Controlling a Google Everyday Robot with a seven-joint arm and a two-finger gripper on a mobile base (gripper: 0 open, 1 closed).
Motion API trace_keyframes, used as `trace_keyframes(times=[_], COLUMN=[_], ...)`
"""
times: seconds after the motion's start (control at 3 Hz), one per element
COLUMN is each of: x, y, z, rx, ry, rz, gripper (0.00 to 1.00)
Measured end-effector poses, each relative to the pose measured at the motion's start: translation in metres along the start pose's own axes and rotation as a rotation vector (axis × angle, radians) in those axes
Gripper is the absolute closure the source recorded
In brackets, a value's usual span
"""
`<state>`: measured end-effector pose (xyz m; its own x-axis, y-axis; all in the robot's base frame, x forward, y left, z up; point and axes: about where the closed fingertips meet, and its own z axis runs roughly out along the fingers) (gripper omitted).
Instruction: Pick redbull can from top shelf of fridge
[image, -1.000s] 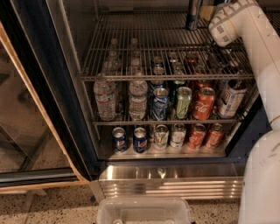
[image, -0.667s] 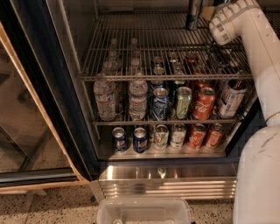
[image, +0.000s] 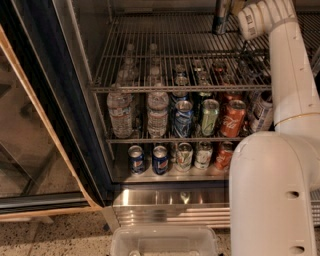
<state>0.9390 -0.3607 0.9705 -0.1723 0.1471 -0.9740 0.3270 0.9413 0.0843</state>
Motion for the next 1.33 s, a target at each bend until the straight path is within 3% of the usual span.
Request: trace_keyframes(times=[0.33, 1.33], x=[0.0001, 0.0009], y=[0.0027, 0.0019], z=[0.0033, 0.0058], rx=[-0.001, 0.003], ry=[0.0, 0.0], rz=[-0.001, -0.004], gripper=[0.27, 0.91])
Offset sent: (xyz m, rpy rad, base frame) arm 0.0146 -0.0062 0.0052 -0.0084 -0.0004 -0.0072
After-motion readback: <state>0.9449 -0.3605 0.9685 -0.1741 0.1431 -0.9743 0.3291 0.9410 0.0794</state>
